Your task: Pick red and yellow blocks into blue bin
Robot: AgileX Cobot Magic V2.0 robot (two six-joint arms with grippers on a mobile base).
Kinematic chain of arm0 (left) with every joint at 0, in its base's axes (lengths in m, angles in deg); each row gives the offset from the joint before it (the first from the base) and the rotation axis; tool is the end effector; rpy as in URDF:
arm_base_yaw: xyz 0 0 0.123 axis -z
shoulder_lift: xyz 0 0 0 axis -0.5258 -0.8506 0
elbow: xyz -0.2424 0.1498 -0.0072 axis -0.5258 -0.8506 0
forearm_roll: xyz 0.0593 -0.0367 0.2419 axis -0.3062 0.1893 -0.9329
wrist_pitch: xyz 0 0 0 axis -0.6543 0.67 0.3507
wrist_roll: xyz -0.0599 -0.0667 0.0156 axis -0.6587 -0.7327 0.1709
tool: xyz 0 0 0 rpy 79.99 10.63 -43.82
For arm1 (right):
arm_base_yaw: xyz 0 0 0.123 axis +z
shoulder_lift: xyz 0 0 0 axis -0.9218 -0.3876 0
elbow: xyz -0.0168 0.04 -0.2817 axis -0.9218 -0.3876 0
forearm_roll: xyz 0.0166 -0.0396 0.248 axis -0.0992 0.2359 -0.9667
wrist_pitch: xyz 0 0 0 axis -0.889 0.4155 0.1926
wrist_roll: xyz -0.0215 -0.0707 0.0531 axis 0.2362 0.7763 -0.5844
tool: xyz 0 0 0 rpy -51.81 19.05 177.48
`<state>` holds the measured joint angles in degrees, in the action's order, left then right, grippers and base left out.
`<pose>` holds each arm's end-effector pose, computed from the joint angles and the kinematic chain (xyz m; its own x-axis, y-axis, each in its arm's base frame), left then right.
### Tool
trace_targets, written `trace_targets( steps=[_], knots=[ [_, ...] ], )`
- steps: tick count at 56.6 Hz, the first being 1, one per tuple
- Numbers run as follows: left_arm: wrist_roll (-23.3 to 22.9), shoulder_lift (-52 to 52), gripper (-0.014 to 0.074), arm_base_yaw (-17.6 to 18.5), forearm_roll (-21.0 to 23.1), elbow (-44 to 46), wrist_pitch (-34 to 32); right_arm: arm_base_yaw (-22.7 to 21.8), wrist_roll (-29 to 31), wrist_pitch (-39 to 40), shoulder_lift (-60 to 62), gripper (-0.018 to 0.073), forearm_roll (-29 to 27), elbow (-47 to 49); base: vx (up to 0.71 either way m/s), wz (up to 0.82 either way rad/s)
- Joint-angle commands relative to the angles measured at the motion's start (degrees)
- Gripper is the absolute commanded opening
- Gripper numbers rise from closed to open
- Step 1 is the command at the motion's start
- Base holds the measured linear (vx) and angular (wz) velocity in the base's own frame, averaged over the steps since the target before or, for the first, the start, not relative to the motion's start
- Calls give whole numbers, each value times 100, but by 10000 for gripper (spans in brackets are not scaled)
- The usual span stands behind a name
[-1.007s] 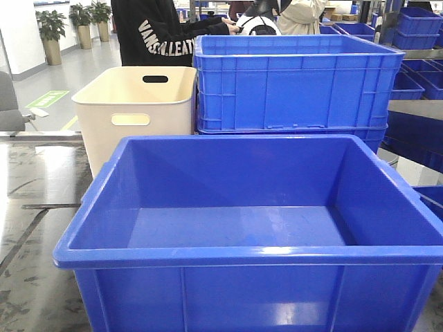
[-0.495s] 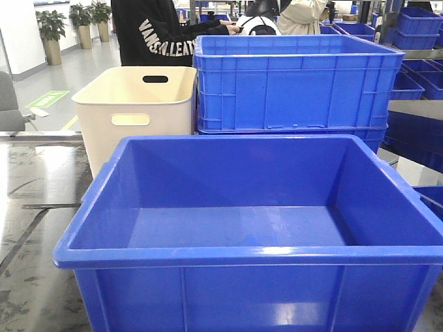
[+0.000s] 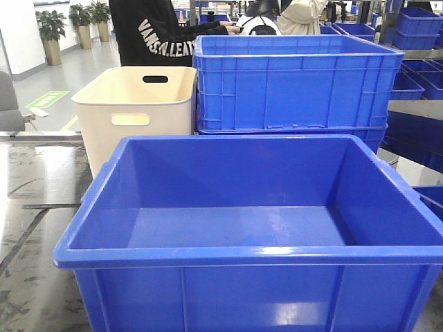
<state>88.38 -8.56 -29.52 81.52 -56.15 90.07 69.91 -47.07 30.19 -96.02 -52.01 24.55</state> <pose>0.0565 -0.0030 0.1963 -0.0212 0.0687 -0.9974 0.0478 0.9966 0.0676 0.0628 0.0042 0.2185 -0.1647 -0.0493 -0.9851 -0.0670 0.9970 -0.0387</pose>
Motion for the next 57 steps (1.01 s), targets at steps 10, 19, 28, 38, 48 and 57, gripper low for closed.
trace_targets(
  steps=[10,19,28,38,48,57],
  knots=[
    [-3,43,2,6,69,89,-455,-268,-24,1095,808,-10,43,-782,0,0],
    [-3,37,2,6,69,94,-455,-268,33,1101,819,-10,43,-788,0,0],
    [-3,37,2,6,69,94,-455,-268,33,1101,819,-10,43,-788,0,0],
    [-3,37,2,6,69,94,-455,-268,33,1101,819,-10,43,-788,0,0],
    [-3,37,2,6,69,94,-455,-268,33,1101,819,-10,43,-788,0,0],
    [-3,37,2,6,69,94,-455,-268,33,1101,819,-10,43,-788,0,0]
  ],
)
